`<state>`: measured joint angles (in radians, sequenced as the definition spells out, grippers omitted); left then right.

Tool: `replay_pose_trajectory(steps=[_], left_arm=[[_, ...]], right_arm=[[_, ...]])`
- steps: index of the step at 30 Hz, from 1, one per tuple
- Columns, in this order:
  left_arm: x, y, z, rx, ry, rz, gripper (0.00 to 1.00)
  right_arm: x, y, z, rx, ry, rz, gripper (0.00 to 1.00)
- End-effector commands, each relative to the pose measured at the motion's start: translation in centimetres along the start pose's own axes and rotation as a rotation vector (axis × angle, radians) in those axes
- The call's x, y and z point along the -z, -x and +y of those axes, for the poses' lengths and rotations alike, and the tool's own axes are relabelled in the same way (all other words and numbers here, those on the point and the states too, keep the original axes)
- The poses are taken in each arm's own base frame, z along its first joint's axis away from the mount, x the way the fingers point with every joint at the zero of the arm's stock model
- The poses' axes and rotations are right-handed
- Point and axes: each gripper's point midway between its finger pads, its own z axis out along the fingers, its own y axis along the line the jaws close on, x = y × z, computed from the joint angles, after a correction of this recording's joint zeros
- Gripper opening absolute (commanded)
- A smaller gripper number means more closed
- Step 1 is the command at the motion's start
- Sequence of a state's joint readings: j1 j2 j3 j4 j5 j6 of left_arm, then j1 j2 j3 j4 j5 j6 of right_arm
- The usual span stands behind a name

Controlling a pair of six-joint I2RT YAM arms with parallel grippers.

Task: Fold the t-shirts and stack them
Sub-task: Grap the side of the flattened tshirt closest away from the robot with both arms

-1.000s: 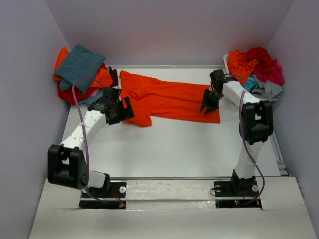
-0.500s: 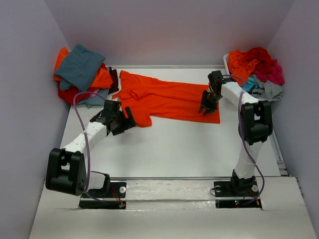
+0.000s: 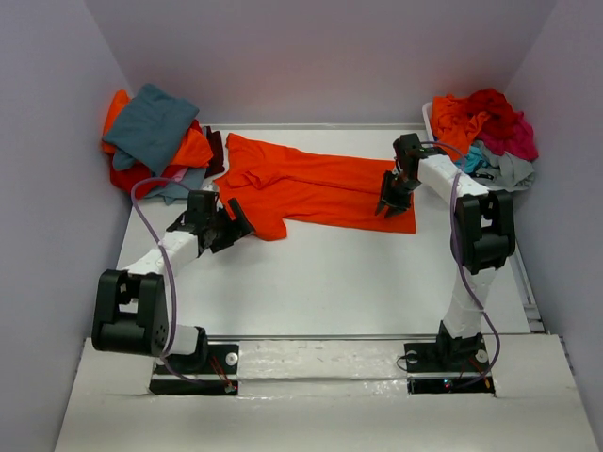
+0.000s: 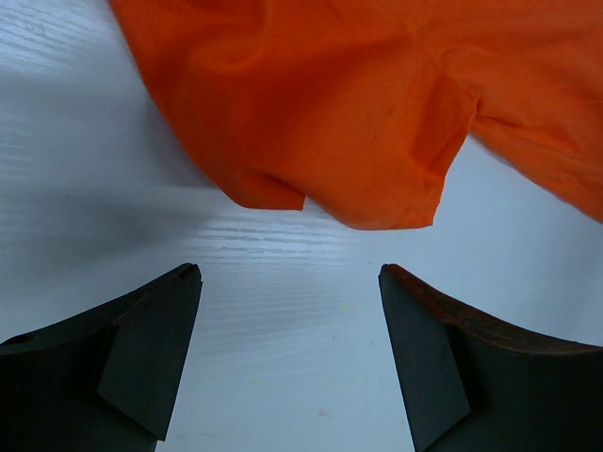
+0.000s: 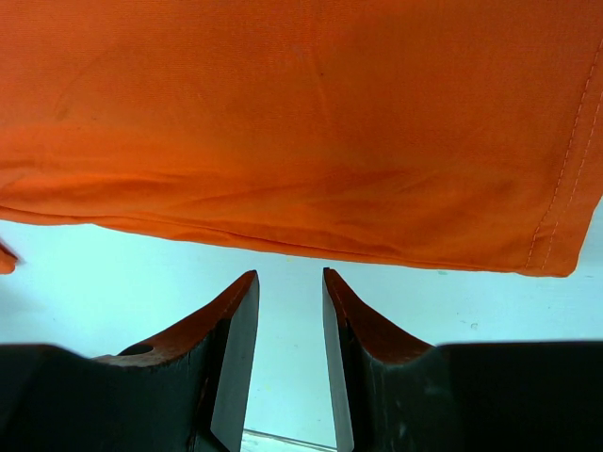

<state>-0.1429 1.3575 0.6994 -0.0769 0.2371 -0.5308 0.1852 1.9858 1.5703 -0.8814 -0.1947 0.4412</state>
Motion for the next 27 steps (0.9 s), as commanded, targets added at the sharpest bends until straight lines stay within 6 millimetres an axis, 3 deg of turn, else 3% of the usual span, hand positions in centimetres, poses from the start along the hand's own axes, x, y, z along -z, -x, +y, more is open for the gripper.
replay_pose_trajectory(steps=[1, 8, 14, 27], left_arm=[[-0.2, 1.0, -0.7, 0.019, -0.078, -0.012, 0.87], [-1.3, 1.8, -1.2, 0.029, -0.104, 0.007, 0.85], [-2.0, 1.3, -1.3, 0.042, -0.122, 0.037, 0.83], [-2.5, 3.0, 0.5, 0.043, -0.027, -0.018, 0.79]], right_arm=[[0.3, 0.5, 0.7, 0.025, 0.015, -0.027, 0.39], [0.1, 0.6, 0.7, 0.022, 0.013, -0.026, 0.39], [-0.2, 0.4, 0.4, 0.022, 0.003, -0.024, 0.38], [-0.6, 0.4, 0.4, 0.018, 0.003, -0.016, 0.38]])
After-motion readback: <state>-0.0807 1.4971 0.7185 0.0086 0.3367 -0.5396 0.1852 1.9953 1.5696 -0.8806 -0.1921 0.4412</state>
